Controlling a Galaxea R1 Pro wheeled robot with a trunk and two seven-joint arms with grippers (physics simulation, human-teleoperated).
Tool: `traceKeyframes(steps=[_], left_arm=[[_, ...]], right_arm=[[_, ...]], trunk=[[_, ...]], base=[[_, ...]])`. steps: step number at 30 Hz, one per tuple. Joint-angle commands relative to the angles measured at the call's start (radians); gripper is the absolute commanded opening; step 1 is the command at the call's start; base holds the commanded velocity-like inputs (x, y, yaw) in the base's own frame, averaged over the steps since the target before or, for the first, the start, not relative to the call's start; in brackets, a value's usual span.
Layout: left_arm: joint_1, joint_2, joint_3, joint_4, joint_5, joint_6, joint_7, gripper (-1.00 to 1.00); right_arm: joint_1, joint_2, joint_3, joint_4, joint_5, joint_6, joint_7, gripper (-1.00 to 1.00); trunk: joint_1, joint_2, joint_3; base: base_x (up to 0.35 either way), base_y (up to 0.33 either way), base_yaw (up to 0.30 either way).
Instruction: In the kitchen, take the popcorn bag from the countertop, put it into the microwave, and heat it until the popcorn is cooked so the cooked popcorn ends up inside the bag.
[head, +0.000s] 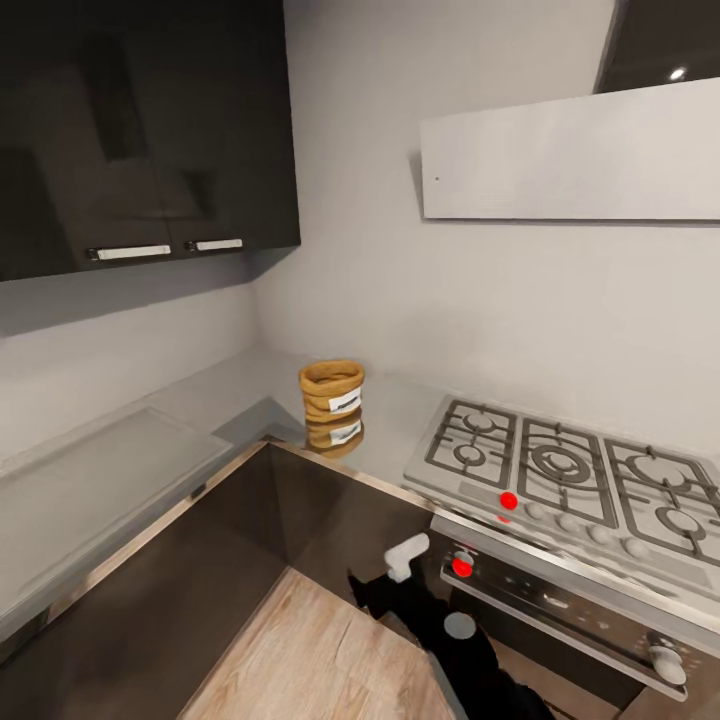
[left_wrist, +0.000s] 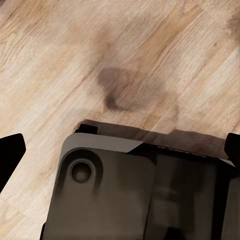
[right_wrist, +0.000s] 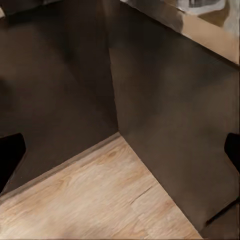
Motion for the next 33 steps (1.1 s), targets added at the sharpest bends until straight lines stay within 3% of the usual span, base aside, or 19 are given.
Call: traceKeyframes(steps=[1,4,7,9,11,14,17,20,23,27,33], left_arm=[[-0.001,0.000,0.003,0.001,0.000,-0.003,0.000,1.00],[-0.001,0.000,0.003,0.001,0.000,-0.003,0.000,1.00],[-0.001,0.000,0.003,0.001,0.000,-0.003,-0.001,1.00],[-0.001,0.000,0.002,0.001,0.000,-0.003,-0.001,1.00],[-0.001,0.000,0.001,0.001,0.000,-0.003,-0.001,1.00],[-0.001,0.000,0.001,0.001,0.000,-0.004,-0.001,1.00],[-0.001,0.000,0.001,0.001,0.000,-0.003,-0.001,1.00],[-0.001,0.000,0.001,0.001,0.000,-0.003,-0.001,1.00],[-0.001,0.000,0.002,0.001,0.000,-0.003,-0.001,1.00],[-0.001,0.000,0.001,0.001,0.000,-0.003,-0.001,1.00],[-0.001,0.000,0.001,0.001,-0.001,-0.003,-0.001,1.00]], right_arm=[[-0.011,0.005,-0.004,-0.127,0.002,0.115,0.002,1.00],[-0.107,0.012,-0.003,-0.277,0.002,0.302,-0.001,1.00],[-0.338,0.049,-0.009,-0.293,0.000,0.494,-0.005,1.00],[-0.445,0.061,-0.013,-0.267,-0.001,0.558,-0.011,1.00],[-0.578,0.070,-0.022,-0.208,-0.005,0.617,-0.039,1.00],[-0.742,0.097,-0.056,-0.038,-0.010,0.644,-0.063,1.00],[-0.851,0.101,-0.112,0.167,-0.030,0.650,-0.066,1.00],[-0.938,0.101,-0.173,0.412,-0.100,0.651,-0.067,1.00],[-1.044,0.101,-0.257,0.626,-0.132,0.664,-0.069,1.00],[-1.110,0.101,-0.291,0.683,-0.139,0.746,-0.073,1.00],[-1.163,0.101,-0.296,0.677,-0.142,0.746,-0.072,1.00]], trunk=[[0.001,-0.002,-0.002],[0.001,-0.002,-0.002],[0.001,-0.002,-0.002],[0.001,-0.002,-0.002],[0.001,-0.002,-0.002],[0.001,-0.002,-0.002],[0.001,-0.002,-0.002],[0.001,-0.002,-0.002],[0.001,-0.002,-0.002],[0.001,-0.002,-0.002],[0.001,-0.002,-0.002]], base=[[0.000,0.000,0.000],[0.000,0.000,0.000],[0.000,0.000,0.000],[0.000,0.000,0.000],[0.000,0.000,0.000],[0.000,0.000,0.000],[0.000,0.000,0.000],[0.009,0.000,0.000],[0.177,0.000,0.000],[0.314,0.000,0.000],[0.194,0.000,0.000]])
